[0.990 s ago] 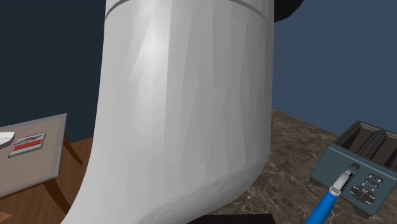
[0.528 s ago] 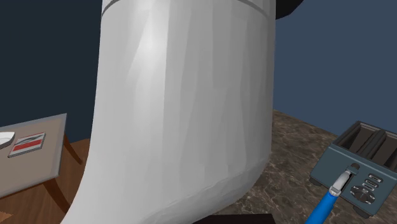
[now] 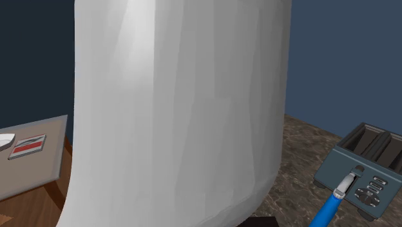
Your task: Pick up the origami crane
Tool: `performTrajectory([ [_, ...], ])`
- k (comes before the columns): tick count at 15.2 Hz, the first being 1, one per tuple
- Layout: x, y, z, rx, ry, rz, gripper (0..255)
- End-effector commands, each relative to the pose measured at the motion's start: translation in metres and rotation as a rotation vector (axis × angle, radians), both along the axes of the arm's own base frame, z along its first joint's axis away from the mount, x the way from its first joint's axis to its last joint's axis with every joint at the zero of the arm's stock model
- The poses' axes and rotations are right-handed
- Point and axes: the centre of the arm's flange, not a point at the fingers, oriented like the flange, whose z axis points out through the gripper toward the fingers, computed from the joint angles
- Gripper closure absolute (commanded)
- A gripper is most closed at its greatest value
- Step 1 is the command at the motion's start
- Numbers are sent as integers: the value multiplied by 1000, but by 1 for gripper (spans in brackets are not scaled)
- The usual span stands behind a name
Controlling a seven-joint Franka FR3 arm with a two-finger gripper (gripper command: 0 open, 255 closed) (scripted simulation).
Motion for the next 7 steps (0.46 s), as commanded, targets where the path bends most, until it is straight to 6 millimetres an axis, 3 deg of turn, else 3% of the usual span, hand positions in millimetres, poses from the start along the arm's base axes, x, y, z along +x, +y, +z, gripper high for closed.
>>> performTrajectory([
  [1, 0, 1, 11, 0, 0, 0, 255],
  [5, 0, 1, 32, 0, 0, 0, 255],
  [7, 0, 1, 33, 0, 0, 0, 255],
])
